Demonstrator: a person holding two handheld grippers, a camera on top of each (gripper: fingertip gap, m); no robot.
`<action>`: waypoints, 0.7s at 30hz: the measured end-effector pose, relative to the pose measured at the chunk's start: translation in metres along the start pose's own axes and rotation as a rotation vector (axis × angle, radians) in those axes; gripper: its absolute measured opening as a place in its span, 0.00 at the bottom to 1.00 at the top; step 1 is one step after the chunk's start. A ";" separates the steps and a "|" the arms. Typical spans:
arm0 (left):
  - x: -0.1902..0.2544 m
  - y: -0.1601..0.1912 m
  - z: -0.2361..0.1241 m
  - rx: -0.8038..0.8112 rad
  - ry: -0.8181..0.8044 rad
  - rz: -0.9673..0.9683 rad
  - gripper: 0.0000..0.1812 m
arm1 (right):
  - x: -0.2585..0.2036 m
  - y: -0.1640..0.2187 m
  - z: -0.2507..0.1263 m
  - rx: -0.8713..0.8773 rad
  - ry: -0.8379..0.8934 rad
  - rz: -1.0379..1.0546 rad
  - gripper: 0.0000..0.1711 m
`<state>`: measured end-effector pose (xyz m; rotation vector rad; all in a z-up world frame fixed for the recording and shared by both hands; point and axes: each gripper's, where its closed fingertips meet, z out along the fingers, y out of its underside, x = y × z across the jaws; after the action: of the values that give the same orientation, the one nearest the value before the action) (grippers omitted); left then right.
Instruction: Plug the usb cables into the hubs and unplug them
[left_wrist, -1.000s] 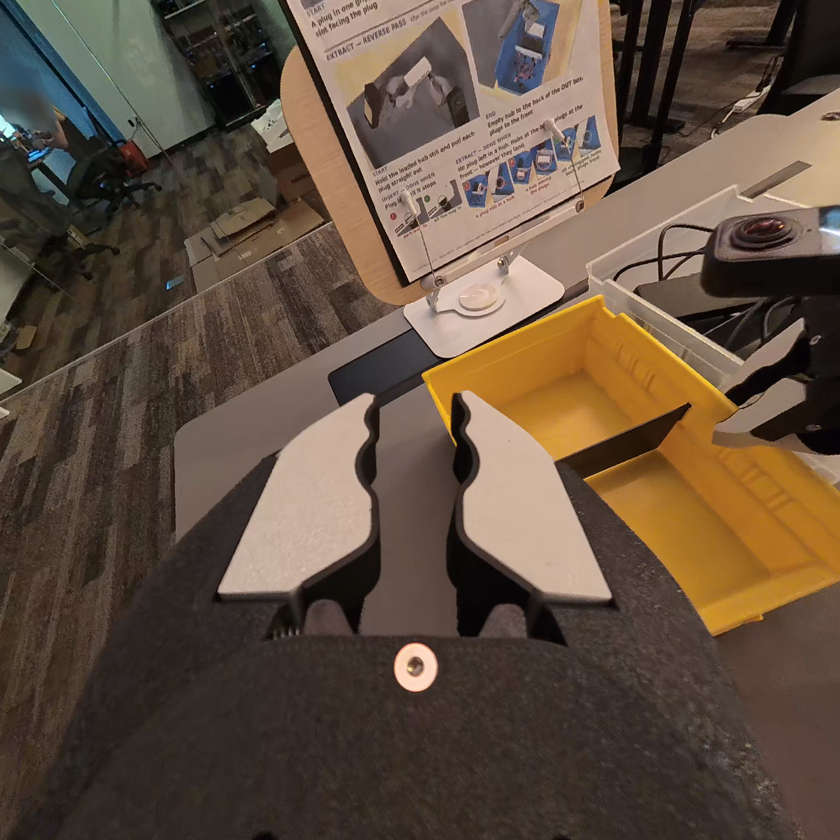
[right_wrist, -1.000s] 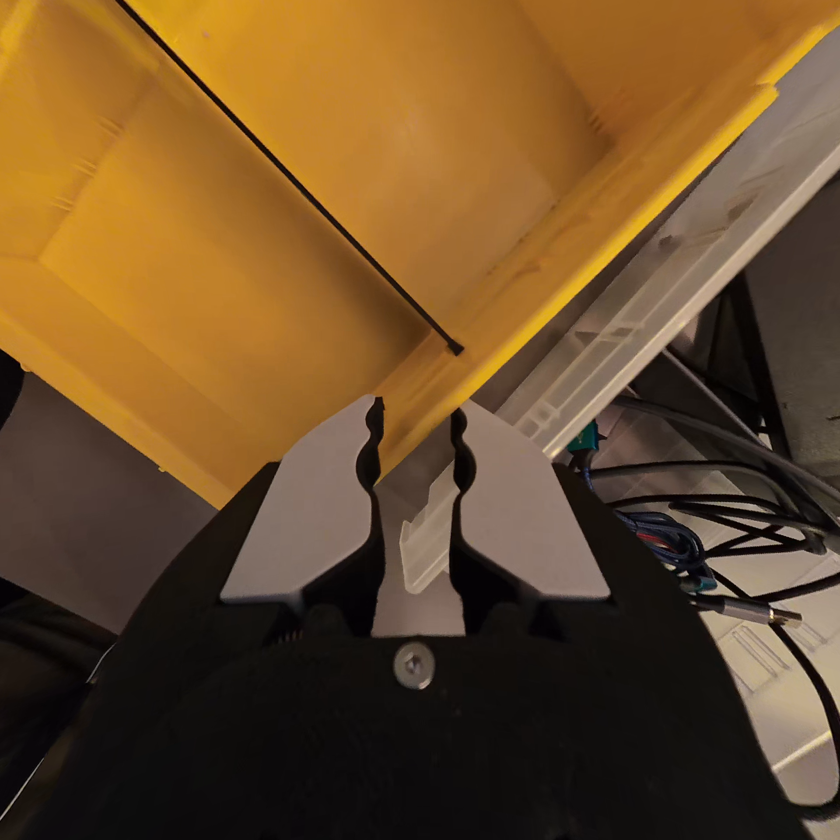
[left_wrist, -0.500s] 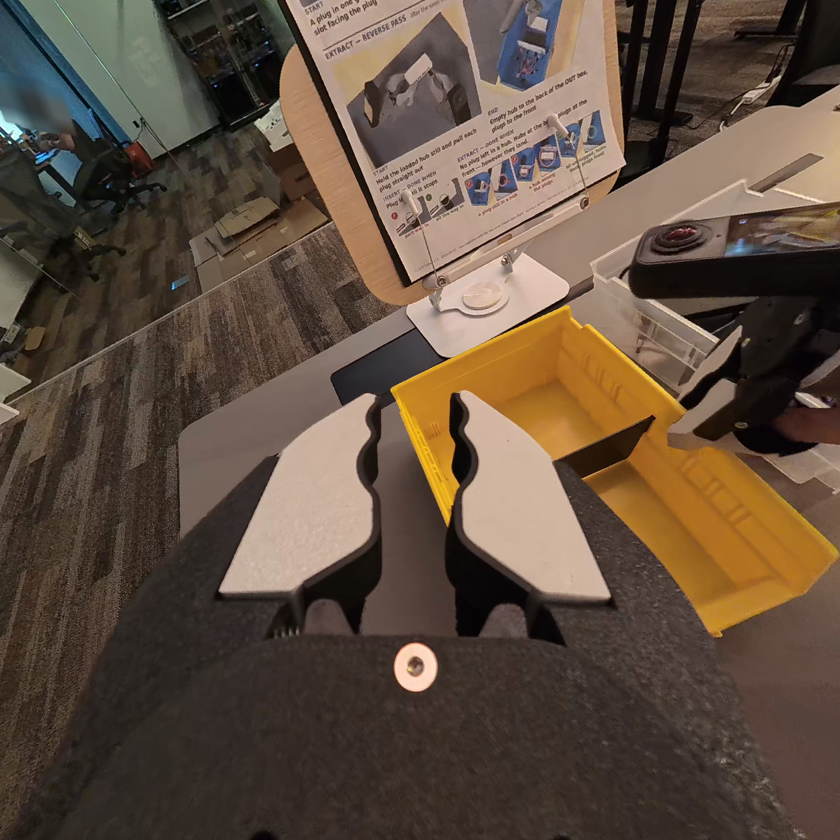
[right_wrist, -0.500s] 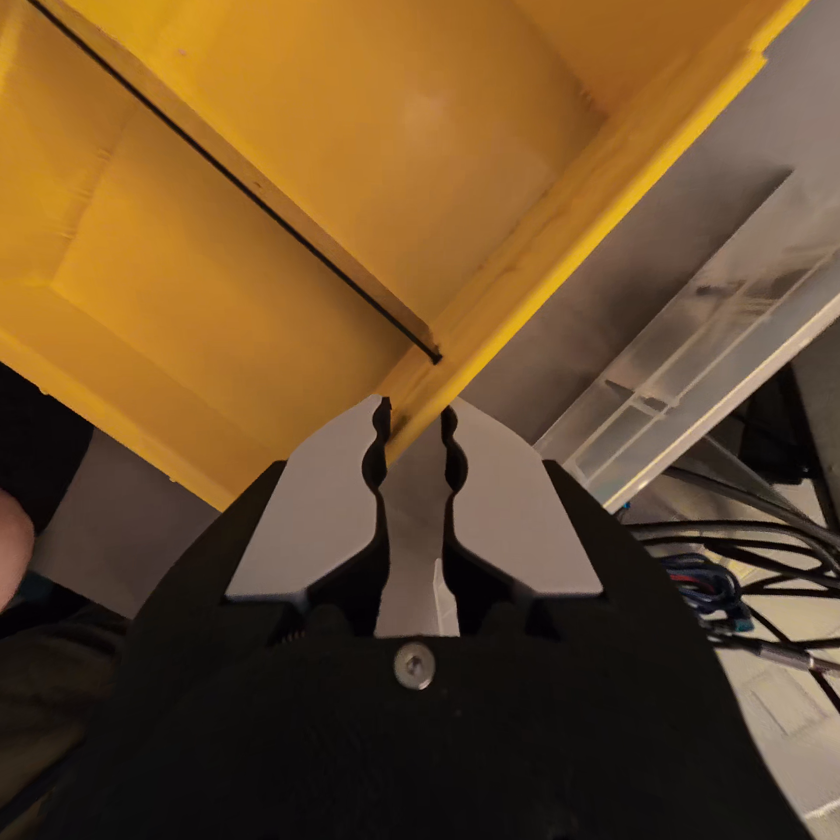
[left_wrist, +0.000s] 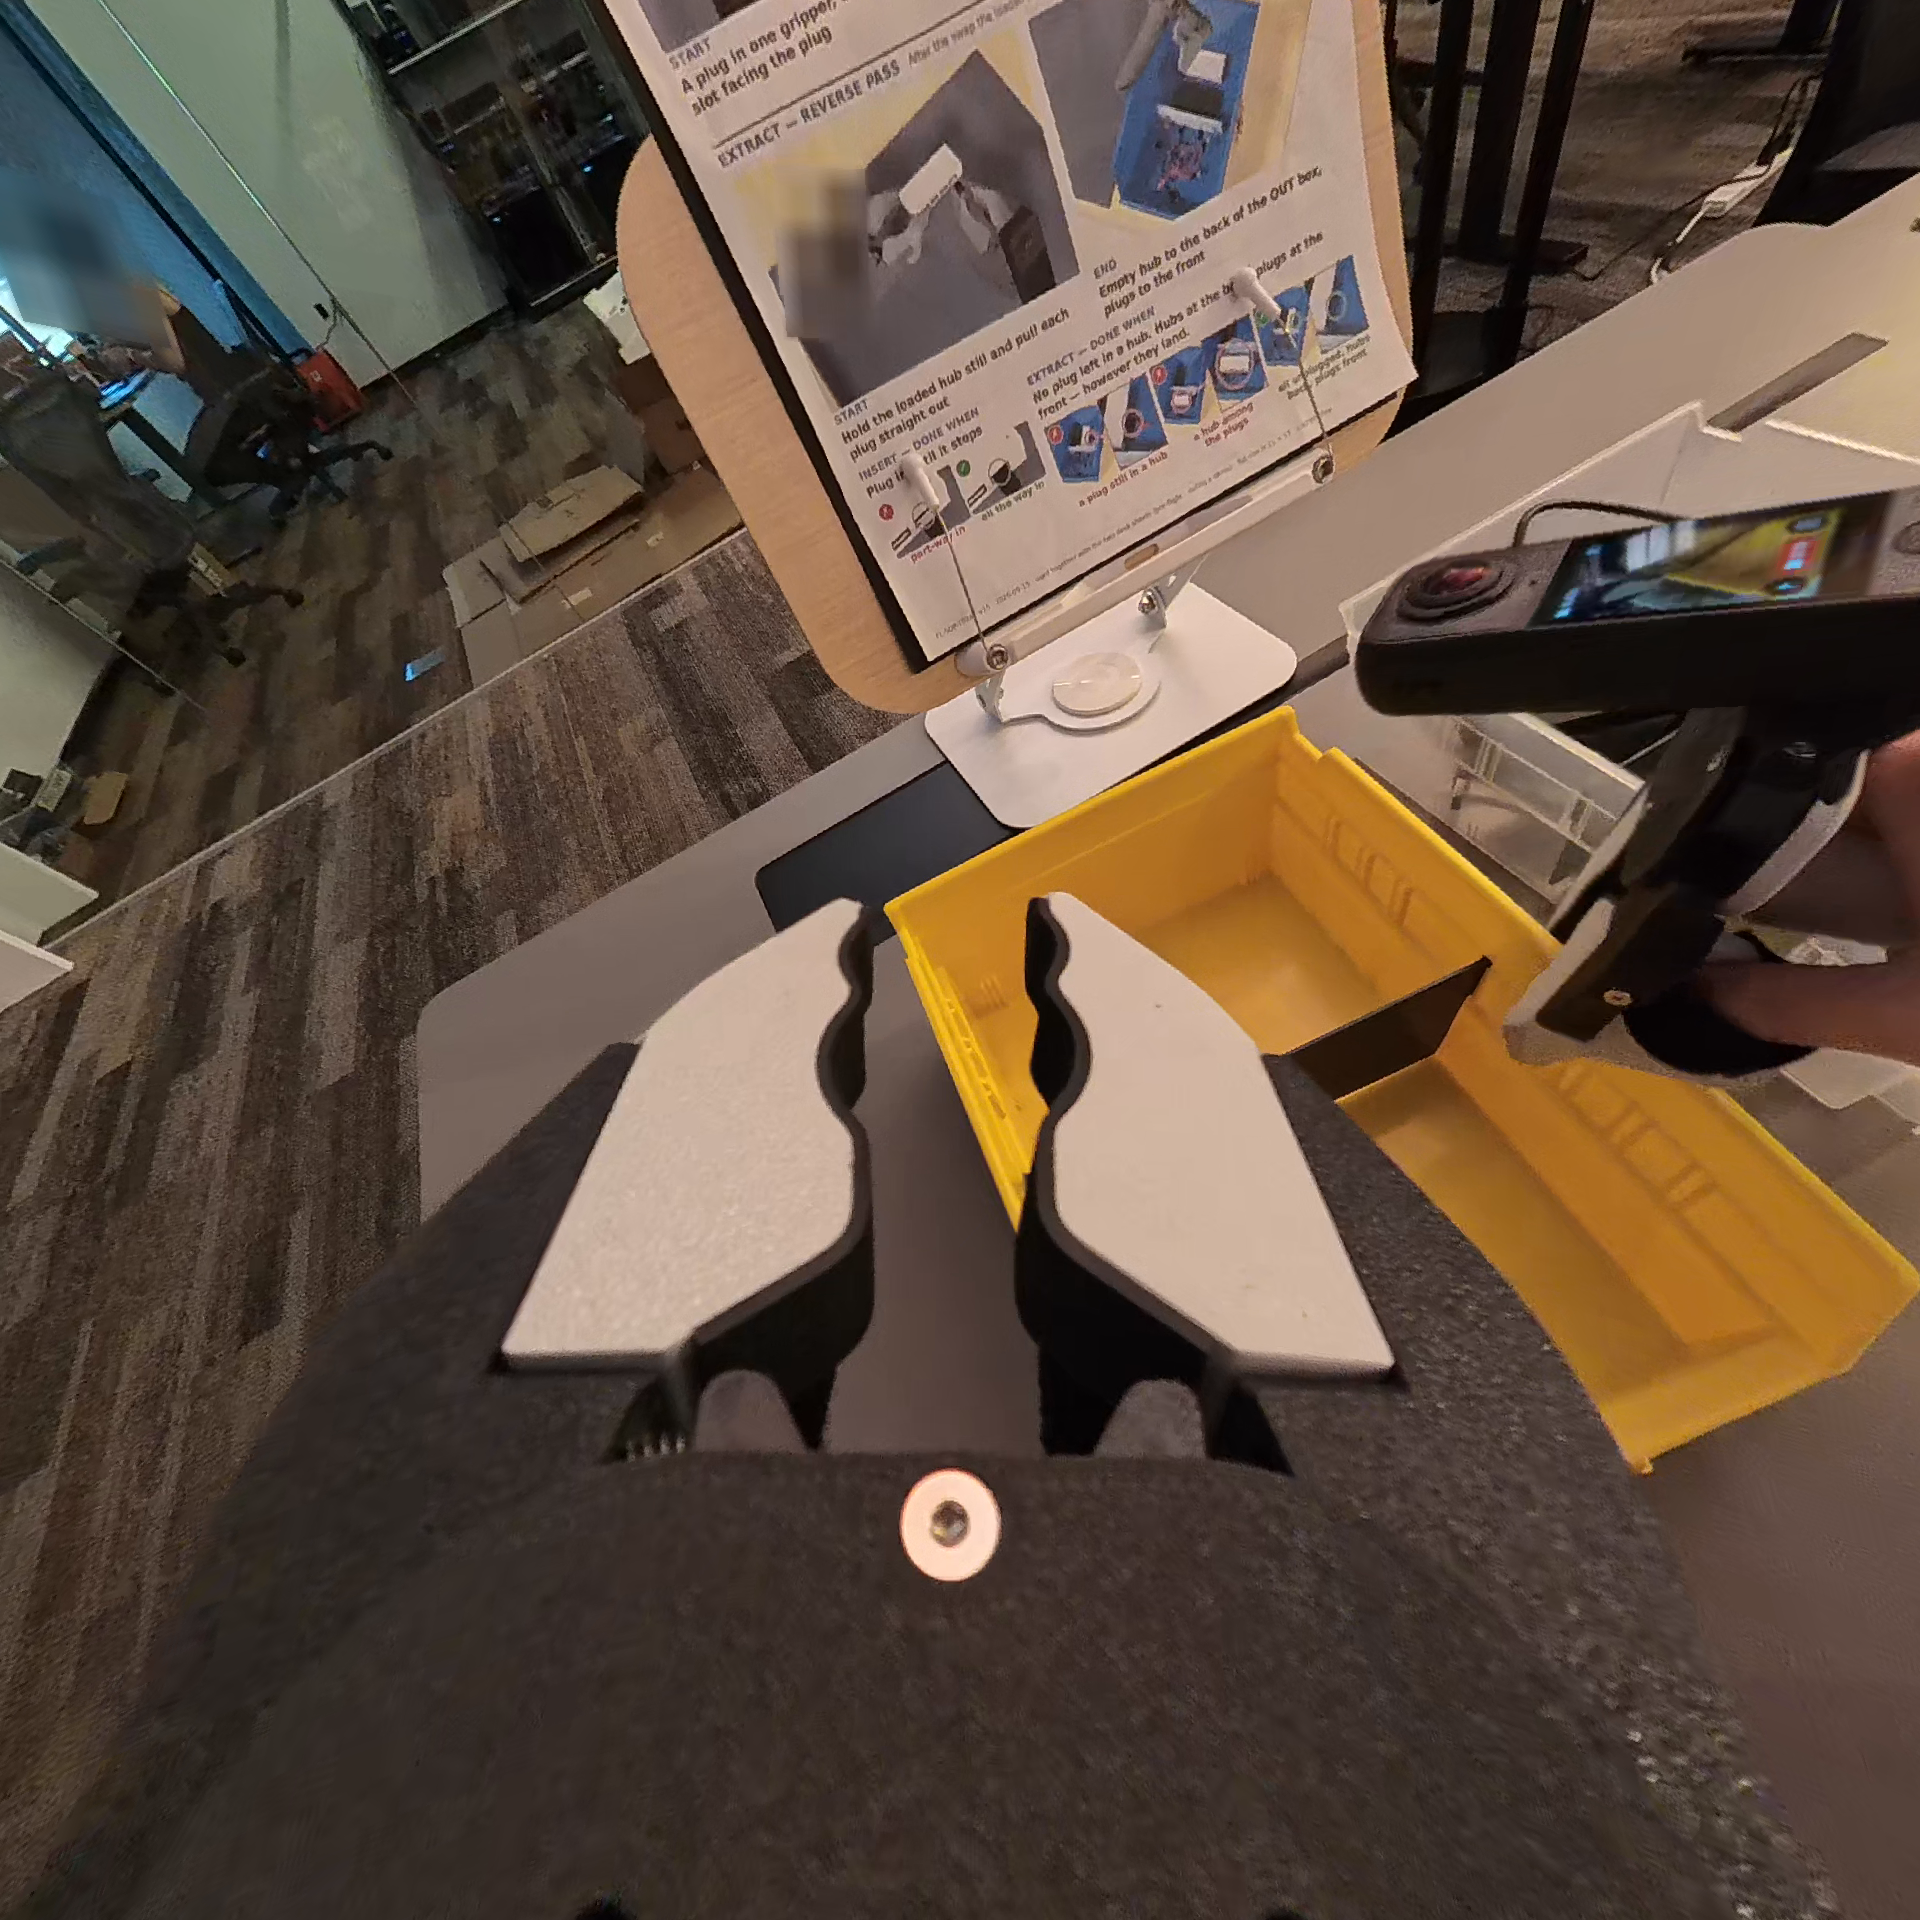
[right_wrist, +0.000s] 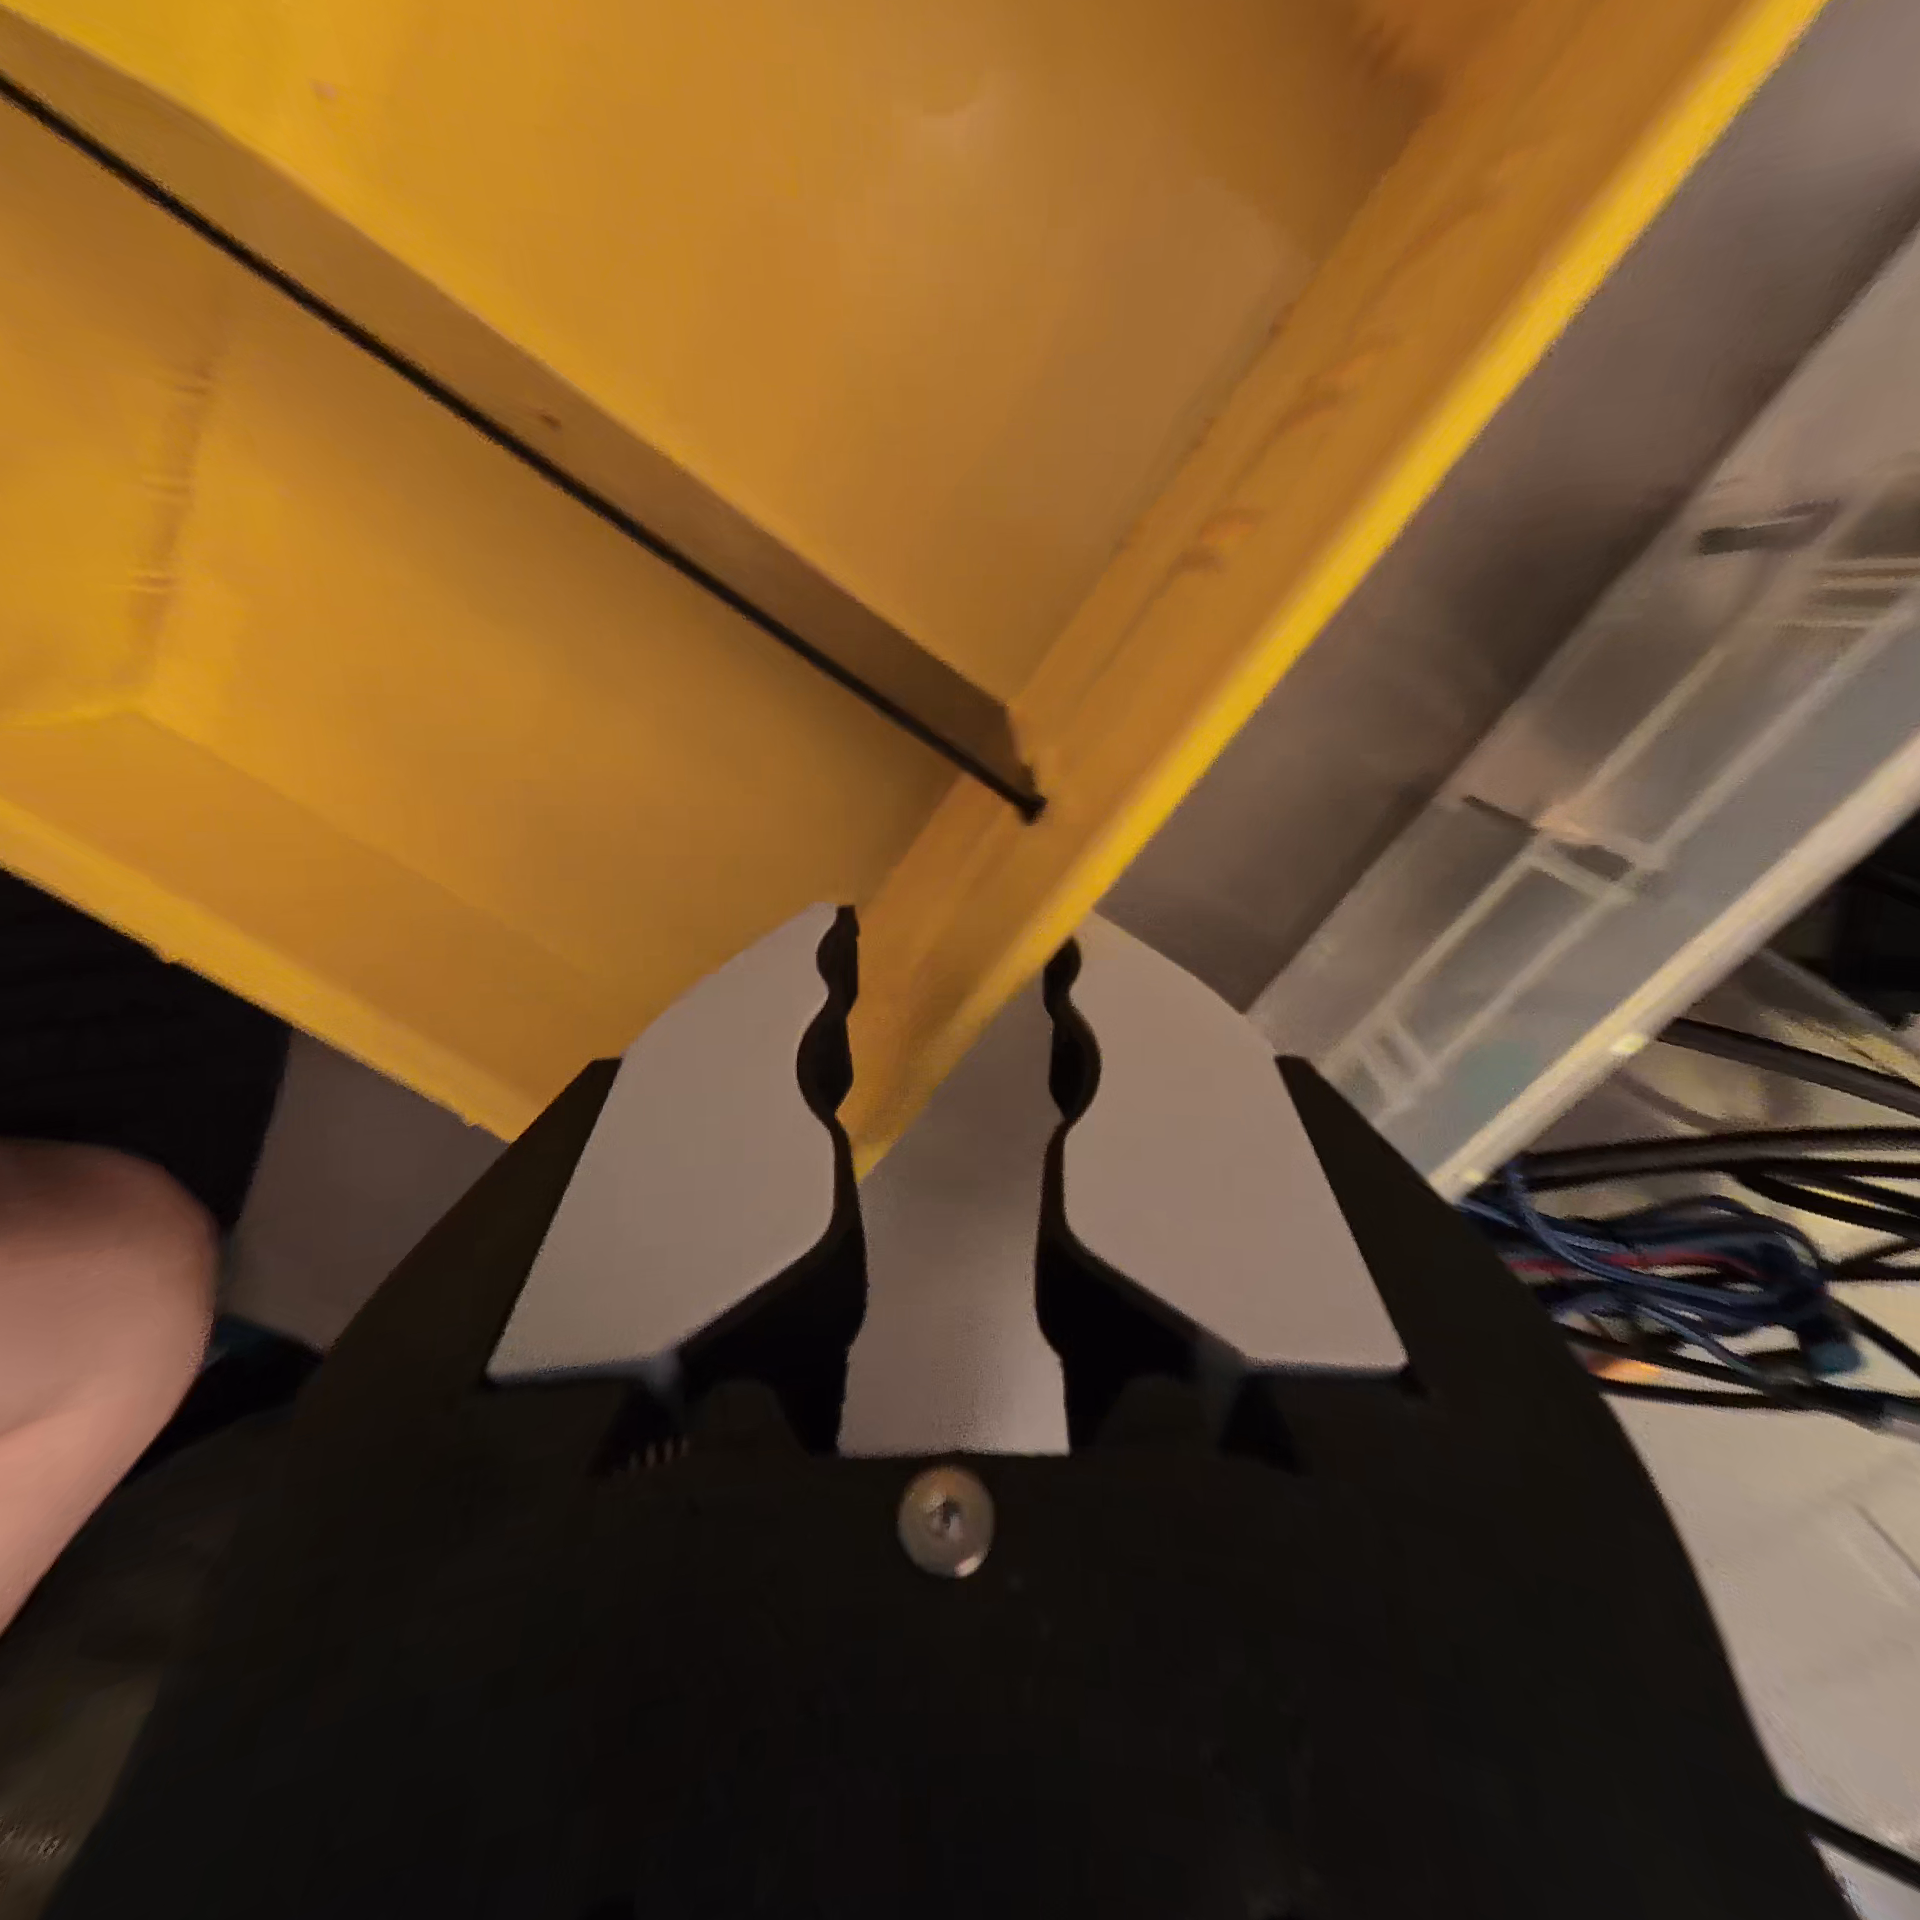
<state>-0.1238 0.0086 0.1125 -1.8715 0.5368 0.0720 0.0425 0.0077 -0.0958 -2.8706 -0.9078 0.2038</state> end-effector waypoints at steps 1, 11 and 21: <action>0.001 0.001 0.001 -0.008 0.006 -0.007 0.15 | -0.005 0.003 0.002 -0.017 -0.030 0.002 0.20; -0.002 0.006 0.005 -0.037 -0.001 -0.027 0.15 | 0.002 0.006 0.022 -0.138 0.100 0.100 0.18; 0.009 0.003 0.007 -0.046 0.016 -0.004 0.14 | 0.008 -0.005 0.027 -0.056 0.006 0.179 0.06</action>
<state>-0.1155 0.0112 0.1043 -1.9190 0.5462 0.0666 0.0416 0.0182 -0.1228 -3.0030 -0.6652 0.1886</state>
